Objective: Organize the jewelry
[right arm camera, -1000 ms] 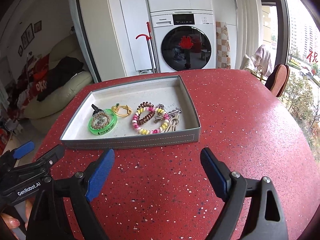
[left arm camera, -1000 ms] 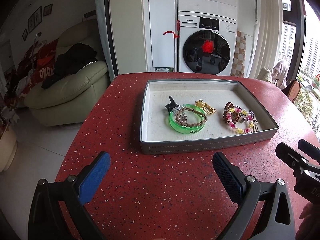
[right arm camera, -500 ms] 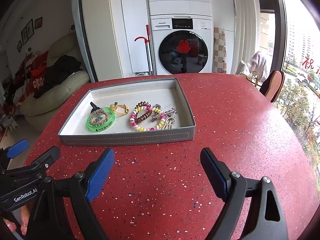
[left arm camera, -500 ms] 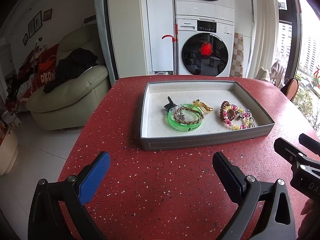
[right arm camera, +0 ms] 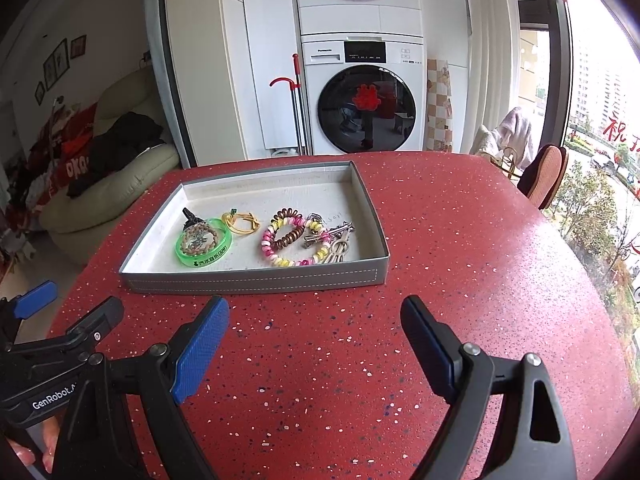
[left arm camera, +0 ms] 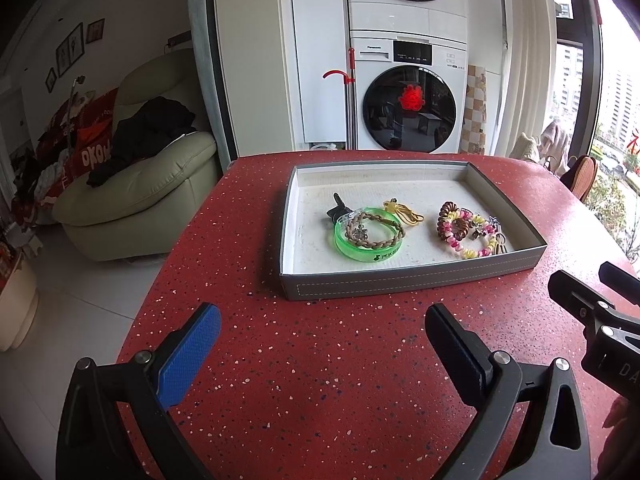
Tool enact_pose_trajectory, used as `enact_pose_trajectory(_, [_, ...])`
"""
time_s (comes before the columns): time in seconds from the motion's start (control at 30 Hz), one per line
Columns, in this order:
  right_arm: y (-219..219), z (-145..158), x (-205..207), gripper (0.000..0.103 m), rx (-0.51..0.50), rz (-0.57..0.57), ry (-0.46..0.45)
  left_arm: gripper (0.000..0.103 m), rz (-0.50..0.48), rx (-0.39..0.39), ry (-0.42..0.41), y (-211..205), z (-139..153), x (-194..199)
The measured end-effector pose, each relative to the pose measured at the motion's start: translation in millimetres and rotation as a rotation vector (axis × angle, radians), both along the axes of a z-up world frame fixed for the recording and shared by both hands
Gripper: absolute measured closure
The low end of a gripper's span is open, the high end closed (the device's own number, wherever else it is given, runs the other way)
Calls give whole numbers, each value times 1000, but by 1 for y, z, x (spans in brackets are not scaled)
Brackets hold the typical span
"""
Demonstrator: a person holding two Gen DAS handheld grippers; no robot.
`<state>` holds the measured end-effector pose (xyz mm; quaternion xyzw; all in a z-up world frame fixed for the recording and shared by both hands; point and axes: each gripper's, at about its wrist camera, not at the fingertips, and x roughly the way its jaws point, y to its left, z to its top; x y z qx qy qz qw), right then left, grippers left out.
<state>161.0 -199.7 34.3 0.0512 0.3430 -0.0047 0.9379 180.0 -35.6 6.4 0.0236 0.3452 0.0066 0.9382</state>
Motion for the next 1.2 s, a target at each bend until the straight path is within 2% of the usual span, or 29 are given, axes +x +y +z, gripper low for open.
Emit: enact_pose_trajectory(1.2, [2, 6, 0, 13, -12, 6, -2, 0, 3, -9, 5, 0, 1, -1])
